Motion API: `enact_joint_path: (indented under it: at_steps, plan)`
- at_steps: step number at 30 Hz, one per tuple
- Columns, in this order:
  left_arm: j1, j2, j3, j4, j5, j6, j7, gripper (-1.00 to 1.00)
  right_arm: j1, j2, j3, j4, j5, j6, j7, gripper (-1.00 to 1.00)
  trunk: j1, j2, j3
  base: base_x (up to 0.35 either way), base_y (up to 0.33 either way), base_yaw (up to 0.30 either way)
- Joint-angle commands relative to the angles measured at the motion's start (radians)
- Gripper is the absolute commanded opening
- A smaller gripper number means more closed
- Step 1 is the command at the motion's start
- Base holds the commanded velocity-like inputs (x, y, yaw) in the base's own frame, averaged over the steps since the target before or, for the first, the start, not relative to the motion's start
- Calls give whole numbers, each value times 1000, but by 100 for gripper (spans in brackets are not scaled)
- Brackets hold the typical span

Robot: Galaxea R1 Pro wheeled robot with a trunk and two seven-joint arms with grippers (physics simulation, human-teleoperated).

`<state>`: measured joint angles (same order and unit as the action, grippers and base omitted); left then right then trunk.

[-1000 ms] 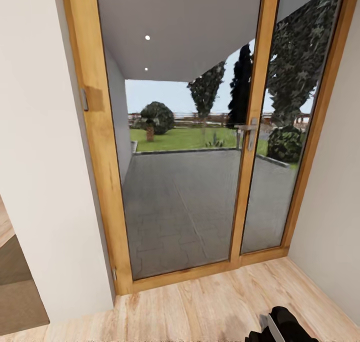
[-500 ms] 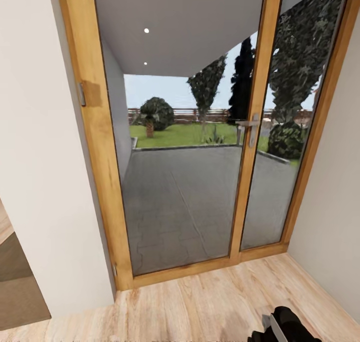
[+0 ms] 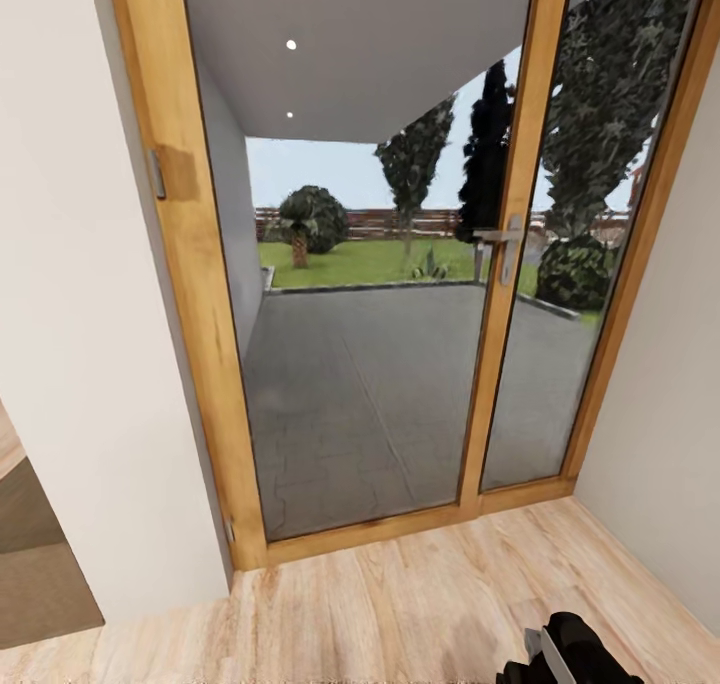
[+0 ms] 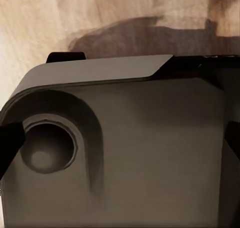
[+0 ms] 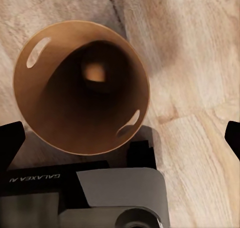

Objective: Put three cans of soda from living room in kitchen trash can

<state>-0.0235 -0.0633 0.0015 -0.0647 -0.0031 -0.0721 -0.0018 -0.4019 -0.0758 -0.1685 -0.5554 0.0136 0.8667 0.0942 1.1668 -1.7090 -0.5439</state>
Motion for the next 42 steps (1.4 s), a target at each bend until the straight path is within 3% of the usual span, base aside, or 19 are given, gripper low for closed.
enact_joint_path:
  at_steps: [1,4,8,13,15,21,22,26,30,38,42]
  plan:
    - [-3,0,0,0,0,1,0,100,0,0,0,0,0,0,0,100,0,0,-2,0,0,0]
    - [-21,0,0,0,-1,31,-1,100,0,-1,0,-1,0,0,0,100,0,0,-7,0,0,0]
    - [-75,3,0,-25,3,170,-4,100,0,-1,1,-1,0,0,0,100,0,0,-13,0,0,0]
    - [-107,3,3,-103,5,296,-6,100,0,0,1,-1,-1,0,2,100,0,0,-18,0,0,0]
    - [-116,3,4,-208,8,404,-6,100,0,0,1,-2,-1,0,2,100,0,0,-19,0,0,0]
    - [-120,4,6,-427,9,619,-6,100,0,-1,1,-3,-1,0,2,100,0,0,-20,0,0,0]
    - [-120,4,6,-529,10,713,-6,100,0,0,1,-2,-1,0,2,100,0,0,-20,0,0,0]
    - [-121,3,5,-742,11,898,-6,100,0,1,1,-3,-1,0,2,100,0,0,-20,0,0,0]
    - [-122,2,3,-902,10,1013,-6,100,0,2,1,-3,-1,0,1,100,0,0,-20,0,0,0]
    - [-135,-3,-6,-1127,7,1113,-2,100,0,1,1,-3,-1,0,1,100,8,-14,-26,0,0,0]
    - [-179,-6,-6,-1168,5,1119,0,100,0,0,0,-3,-1,0,1,100,23,-42,-39,0,0,0]
